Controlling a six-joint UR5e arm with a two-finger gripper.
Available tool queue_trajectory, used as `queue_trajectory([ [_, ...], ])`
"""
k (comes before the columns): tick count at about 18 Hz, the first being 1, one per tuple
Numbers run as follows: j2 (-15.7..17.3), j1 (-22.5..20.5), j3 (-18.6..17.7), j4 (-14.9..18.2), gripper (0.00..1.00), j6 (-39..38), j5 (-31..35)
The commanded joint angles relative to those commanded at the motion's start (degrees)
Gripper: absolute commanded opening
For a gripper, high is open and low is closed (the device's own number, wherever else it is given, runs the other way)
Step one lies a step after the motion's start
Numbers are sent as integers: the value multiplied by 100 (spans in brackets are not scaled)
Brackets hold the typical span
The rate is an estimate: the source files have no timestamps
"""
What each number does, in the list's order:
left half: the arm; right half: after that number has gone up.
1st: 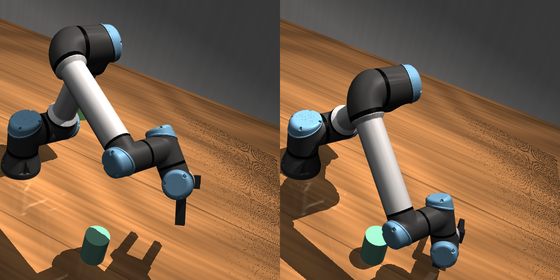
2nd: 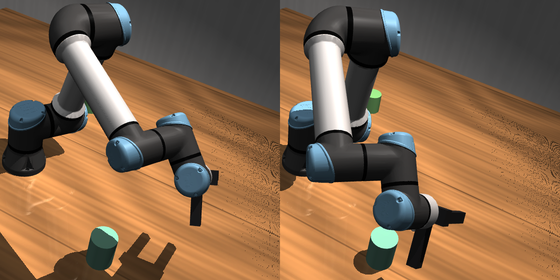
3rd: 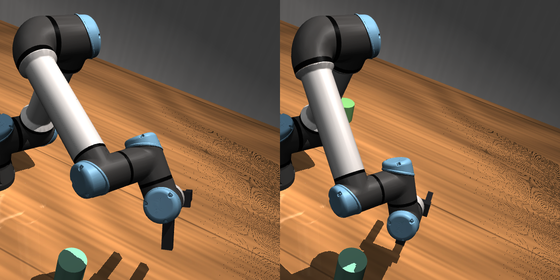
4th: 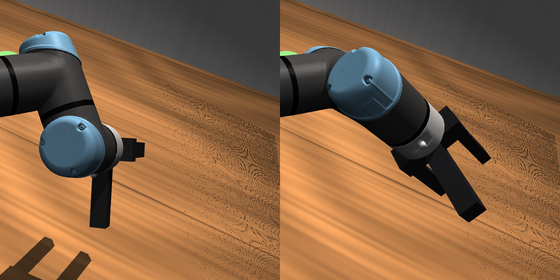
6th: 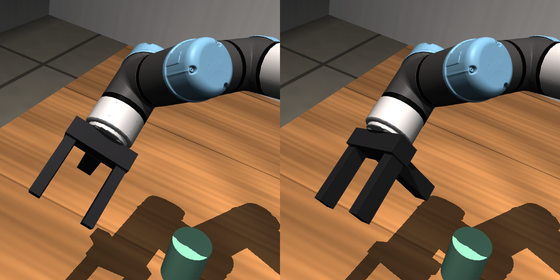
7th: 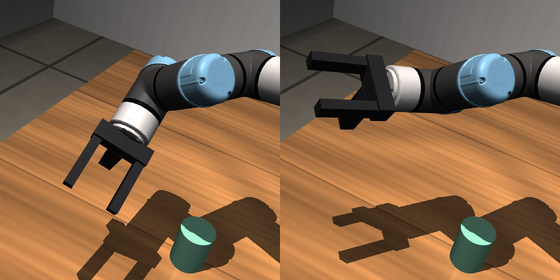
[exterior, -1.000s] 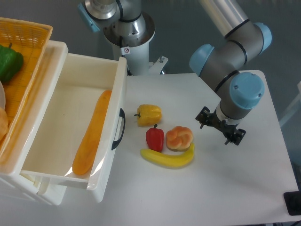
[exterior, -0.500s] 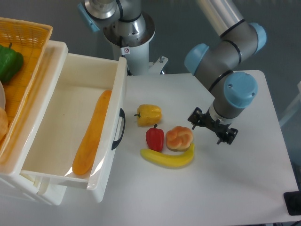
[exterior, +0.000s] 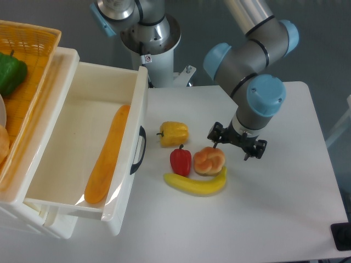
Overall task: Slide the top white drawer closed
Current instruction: 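Move the gripper over the fruit toward the open white drawer's front, then lower the gripper against the front panel of the open drawer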
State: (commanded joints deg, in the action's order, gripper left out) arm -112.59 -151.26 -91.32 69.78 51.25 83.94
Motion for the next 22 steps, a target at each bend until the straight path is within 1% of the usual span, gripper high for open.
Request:
queue_trajectory([
  [1,9,79,0,35,96,-158,-9],
  [2,9,158,0,61,89,-368,-9],
  [3,26,220,0,88,81,-527,-18],
  [4,53,281,0,114,70,-607,-61],
  [7,79,369,0,158,45,-844,-246],
  [8,123,387,9,202,34,-993,-351],
  [10,184,422,9,421,14,-1082,-536],
  [12,351,405,17,711,0,-1082,-676],
  [15,396,396,26,1080,0,-1091,-975],
  [17,422,387,96,1344,0,-1108,-1256],
  [19,431,405,193,1415,0,-1126,-1510],
  [22,378,422,272,1398,0,-1275,-1950],
])
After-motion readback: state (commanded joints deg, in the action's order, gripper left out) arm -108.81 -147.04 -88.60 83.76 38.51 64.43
